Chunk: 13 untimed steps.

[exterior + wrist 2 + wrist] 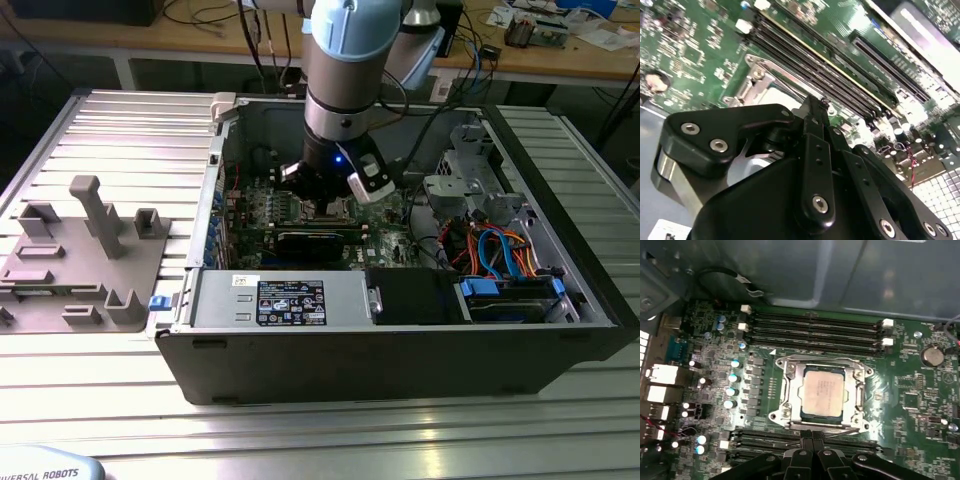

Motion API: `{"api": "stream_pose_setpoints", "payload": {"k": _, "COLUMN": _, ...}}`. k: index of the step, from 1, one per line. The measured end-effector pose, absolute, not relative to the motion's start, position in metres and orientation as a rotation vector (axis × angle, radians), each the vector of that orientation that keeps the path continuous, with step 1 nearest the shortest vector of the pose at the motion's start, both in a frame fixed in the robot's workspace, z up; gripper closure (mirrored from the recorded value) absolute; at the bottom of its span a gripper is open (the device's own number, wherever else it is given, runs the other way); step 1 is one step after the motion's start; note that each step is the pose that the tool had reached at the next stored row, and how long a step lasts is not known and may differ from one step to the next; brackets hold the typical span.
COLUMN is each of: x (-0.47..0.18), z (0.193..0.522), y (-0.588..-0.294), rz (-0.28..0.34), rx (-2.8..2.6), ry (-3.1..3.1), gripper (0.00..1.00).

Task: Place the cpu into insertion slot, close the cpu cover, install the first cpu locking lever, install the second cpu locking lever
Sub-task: 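Install the second cpu locking lever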

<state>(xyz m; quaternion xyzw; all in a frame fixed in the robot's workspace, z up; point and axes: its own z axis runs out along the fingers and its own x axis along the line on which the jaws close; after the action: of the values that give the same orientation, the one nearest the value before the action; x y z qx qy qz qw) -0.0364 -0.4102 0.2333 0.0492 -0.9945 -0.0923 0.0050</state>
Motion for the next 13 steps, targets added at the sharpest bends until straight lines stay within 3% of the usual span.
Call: {"api": "stream_pose_setpoints", "payload": {"k": 13, "x": -0.056, "z": 0.218, "y": -0.415, "rz": -0.292, "rx": 0.164, "ry": -3.113, "gripper": 0.89}}
